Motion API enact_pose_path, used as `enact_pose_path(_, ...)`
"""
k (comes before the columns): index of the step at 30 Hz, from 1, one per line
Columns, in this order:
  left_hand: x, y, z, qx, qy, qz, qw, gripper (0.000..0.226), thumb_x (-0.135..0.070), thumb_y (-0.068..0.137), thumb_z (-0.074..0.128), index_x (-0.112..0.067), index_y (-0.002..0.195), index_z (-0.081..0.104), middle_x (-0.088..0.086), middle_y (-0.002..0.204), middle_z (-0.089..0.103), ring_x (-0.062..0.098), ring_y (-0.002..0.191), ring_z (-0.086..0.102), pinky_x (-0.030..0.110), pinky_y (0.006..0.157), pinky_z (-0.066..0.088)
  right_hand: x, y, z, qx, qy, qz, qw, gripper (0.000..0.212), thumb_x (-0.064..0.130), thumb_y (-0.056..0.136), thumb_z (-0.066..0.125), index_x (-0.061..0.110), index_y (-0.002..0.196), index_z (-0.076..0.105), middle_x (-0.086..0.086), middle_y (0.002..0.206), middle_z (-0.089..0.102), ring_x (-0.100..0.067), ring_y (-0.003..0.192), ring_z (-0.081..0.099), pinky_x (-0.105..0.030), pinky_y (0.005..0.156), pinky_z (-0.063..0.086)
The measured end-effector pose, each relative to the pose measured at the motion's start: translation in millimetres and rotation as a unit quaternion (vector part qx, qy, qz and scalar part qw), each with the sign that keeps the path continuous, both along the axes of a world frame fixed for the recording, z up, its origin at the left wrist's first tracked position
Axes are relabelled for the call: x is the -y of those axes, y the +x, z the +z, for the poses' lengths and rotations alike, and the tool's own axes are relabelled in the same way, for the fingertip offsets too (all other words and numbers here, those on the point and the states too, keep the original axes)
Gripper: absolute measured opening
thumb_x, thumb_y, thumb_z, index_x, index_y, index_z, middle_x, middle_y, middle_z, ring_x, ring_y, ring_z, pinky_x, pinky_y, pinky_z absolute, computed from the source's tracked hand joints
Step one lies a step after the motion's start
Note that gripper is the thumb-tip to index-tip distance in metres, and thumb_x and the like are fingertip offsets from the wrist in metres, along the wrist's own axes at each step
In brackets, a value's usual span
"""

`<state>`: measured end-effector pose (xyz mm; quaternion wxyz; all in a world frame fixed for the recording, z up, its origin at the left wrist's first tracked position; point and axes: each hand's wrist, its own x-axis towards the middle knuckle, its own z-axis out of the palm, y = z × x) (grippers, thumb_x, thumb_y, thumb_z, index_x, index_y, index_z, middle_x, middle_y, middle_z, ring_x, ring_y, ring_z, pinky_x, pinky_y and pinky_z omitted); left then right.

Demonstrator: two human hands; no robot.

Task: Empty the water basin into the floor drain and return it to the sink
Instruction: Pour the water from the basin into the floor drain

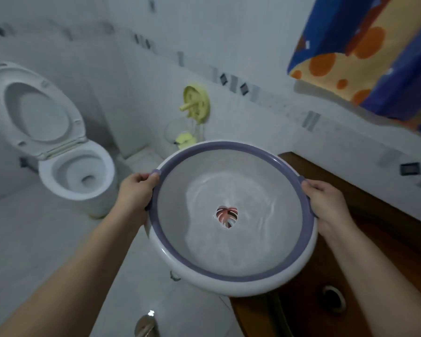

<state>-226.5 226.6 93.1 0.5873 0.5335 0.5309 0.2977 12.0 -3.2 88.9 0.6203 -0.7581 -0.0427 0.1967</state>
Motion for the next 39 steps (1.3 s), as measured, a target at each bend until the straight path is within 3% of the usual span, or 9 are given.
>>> enact_pose_path(3,-27,-31,-3,-0.01,-0.007,0.042,0.999,0.032,-0.028,0.086,0.061,-0.008,0.062,0.062,0.006,0.053,0.064,0.022,0.055,0.058,0.031,0.062,0.051,-49,-15,-3,-0.006,0.012,0.032,0.999,0.013,0.019,0.088,0.059,0.012,0.099,0.062,-0.005,0.079,0.067,-0.021,0.072,0.065,-0.028,0.062,0.049)
enact_pose_path(6,-60,-63,-5,-0.027,0.002,0.075,0.997,0.034,-0.031,0.085,0.063,-0.006,0.061,0.062,0.002,0.05,0.062,0.016,0.047,0.057,0.017,0.041,0.046,-96,-36,-9,-0.027,0.021,0.061,0.998,0.007,0.017,0.088,0.059,0.014,0.083,0.064,-0.005,0.075,0.068,-0.018,0.066,0.065,-0.026,0.056,0.049)
enact_pose_path(11,-115,-106,-3,-0.046,0.0,0.089,0.995,0.035,-0.032,0.088,0.058,-0.006,0.066,0.061,0.006,0.052,0.062,0.022,0.053,0.057,0.026,0.048,0.043,-165,-73,-24,-0.059,0.018,0.076,0.995,0.019,0.018,0.086,0.061,0.013,0.068,0.066,-0.005,0.063,0.07,-0.02,0.057,0.066,-0.028,0.059,0.051)
enact_pose_path(15,-167,-140,-8,-0.086,0.005,0.095,0.992,0.037,-0.036,0.09,0.055,-0.009,0.064,0.058,0.009,0.06,0.059,0.023,0.054,0.056,0.025,0.046,0.039,-223,-105,-42,-0.073,0.015,0.086,0.994,0.019,0.019,0.085,0.061,0.004,0.076,0.068,-0.004,0.059,0.07,-0.015,0.05,0.065,-0.025,0.055,0.049)
enact_pose_path(20,-218,-169,-22,-0.118,0.007,0.097,0.988,0.038,-0.037,0.091,0.051,-0.005,0.072,0.057,0.01,0.062,0.056,0.023,0.054,0.053,0.027,0.046,0.037,-280,-131,-59,-0.069,0.004,0.078,0.995,0.048,0.023,0.083,0.063,-0.02,0.099,0.053,-0.022,0.077,0.066,-0.026,0.067,0.056,-0.035,0.064,0.042)
enact_pose_path(23,-239,-178,-37,-0.132,-0.01,0.113,0.985,0.039,-0.041,0.09,0.05,-0.008,0.069,0.055,0.01,0.064,0.058,0.023,0.056,0.055,0.027,0.047,0.038,-309,-135,-68,-0.061,-0.017,0.089,0.994,0.042,0.025,0.085,0.058,-0.017,0.081,0.055,-0.019,0.073,0.061,-0.024,0.068,0.054,-0.035,0.064,0.039)
enact_pose_path(27,-257,-182,-72,-0.136,-0.021,0.13,0.982,0.04,-0.041,0.091,0.049,-0.01,0.066,0.056,0.01,0.067,0.06,0.025,0.061,0.058,0.029,0.055,0.046,-343,-132,-94,-0.048,-0.056,0.125,0.989,0.036,0.027,0.088,0.055,0.007,0.058,0.052,-0.012,0.061,0.055,-0.024,0.059,0.052,-0.032,0.057,0.037)
enact_pose_path(32,-271,-179,-134,-0.144,-0.028,0.149,0.978,0.046,-0.044,0.089,0.049,-0.002,0.071,0.059,0.018,0.073,0.061,0.032,0.068,0.06,0.038,0.067,0.048,-367,-121,-149,-0.044,-0.093,0.164,0.981,0.036,0.033,0.089,0.053,0.009,0.063,0.06,-0.009,0.066,0.062,-0.023,0.06,0.058,-0.03,0.052,0.041)
enact_pose_path(39,-276,-164,-243,-0.135,-0.044,0.178,0.974,0.043,-0.045,0.089,0.05,-0.009,0.065,0.054,0.011,0.065,0.059,0.027,0.061,0.057,0.03,0.057,0.045,-388,-97,-252,-0.044,-0.129,0.168,0.976,0.04,0.037,0.088,0.054,0.001,0.073,0.062,-0.012,0.068,0.061,-0.026,0.065,0.057,-0.03,0.057,0.042)
